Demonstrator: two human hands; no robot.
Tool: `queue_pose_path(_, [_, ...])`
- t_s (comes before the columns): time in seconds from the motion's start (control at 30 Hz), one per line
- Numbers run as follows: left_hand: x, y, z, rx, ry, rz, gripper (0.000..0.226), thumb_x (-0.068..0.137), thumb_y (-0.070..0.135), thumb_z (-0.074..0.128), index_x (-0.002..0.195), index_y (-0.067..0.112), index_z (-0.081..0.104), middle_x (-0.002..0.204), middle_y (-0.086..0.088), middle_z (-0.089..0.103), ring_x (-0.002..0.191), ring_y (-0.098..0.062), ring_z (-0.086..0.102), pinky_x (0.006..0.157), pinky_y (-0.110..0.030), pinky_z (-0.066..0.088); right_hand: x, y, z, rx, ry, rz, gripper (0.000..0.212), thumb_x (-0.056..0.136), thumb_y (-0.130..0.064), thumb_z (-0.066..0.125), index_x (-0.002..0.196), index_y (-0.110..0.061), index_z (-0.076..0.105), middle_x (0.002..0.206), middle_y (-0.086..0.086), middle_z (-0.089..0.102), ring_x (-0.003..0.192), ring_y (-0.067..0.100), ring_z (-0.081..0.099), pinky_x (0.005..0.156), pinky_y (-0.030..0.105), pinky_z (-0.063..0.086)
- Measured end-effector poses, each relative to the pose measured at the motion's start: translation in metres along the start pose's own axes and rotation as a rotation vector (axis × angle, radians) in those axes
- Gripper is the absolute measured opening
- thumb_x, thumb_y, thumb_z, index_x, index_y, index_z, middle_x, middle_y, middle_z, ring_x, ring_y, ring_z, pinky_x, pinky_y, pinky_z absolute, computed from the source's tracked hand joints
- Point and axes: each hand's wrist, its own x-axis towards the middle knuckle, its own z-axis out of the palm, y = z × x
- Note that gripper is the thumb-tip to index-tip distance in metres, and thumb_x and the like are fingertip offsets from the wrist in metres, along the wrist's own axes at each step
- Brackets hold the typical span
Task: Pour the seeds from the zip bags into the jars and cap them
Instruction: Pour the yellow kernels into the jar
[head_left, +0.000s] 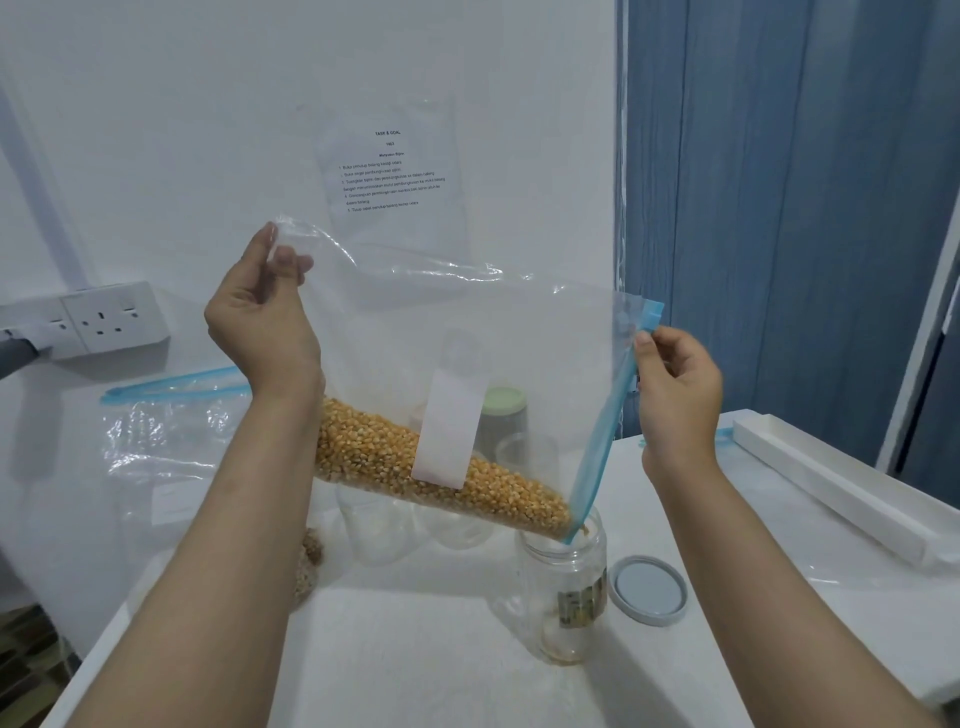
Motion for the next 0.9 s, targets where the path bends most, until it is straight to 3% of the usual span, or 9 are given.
queue_pose_path(0.5, [-0.0017, 0.0004, 0.0029, -0.004, -0.002, -0.007, 0.021, 0.094, 0.010, 0.066, 0.112, 0.017, 0.071, 0.070, 0.016, 0.072, 0.078, -0.008, 0.070, 0.093, -0.032, 0.056, 0.0024, 0.0037, -0.0023, -0.015, -0.011, -0.033, 0.010, 0.098, -0.020, 0.062, 0.098, -0.030, 0.065, 0.093, -0.010, 0.069, 0.088, 0.008, 0.064, 0.089, 0.032, 0.056])
queue_pose_path(0.7, [-0.0029, 0.0004, 0.0042, -0.003, -0.006, -0.003, 0.020, 0.094, 0.012, 0.066, 0.112, 0.019, 0.070, 0.070, 0.016, 0.072, 0.079, -0.009, 0.069, 0.093, -0.031, 0.056, 0.0019, 0.0053, -0.0046, -0.028, -0.032, -0.090, 0.032, 0.097, -0.014, 0.063, 0.122, -0.033, 0.064, 0.090, -0.005, 0.067, 0.087, 0.008, 0.065, 0.094, 0.032, 0.054])
queue_pose_path(0.8, [-0.0037, -0.0004, 0.0042, -0.002, -0.008, -0.001, 0.020, 0.094, 0.012, 0.066, 0.113, 0.018, 0.070, 0.070, 0.016, 0.072, 0.079, -0.009, 0.070, 0.093, -0.031, 0.056, 0.0017, 0.0068, -0.0055, -0.023, -0.043, -0.125, 0.042, 0.097, -0.014, 0.063, 0.124, -0.046, 0.061, 0.097, 0.004, 0.069, 0.095, 0.020, 0.066, 0.097, 0.038, 0.054])
queue_pose_path(0.9, [-0.0040, -0.0008, 0.0039, 0.002, -0.004, 0.002, 0.020, 0.094, 0.011, 0.066, 0.112, 0.017, 0.071, 0.070, 0.016, 0.072, 0.079, -0.010, 0.069, 0.092, -0.031, 0.056, 0.0022, 0.0080, -0.0053, -0.030, -0.047, -0.136, 0.047, 0.097, -0.014, 0.062, 0.124, -0.052, 0.058, 0.094, 0.001, 0.068, 0.089, 0.014, 0.062, 0.097, 0.036, 0.054])
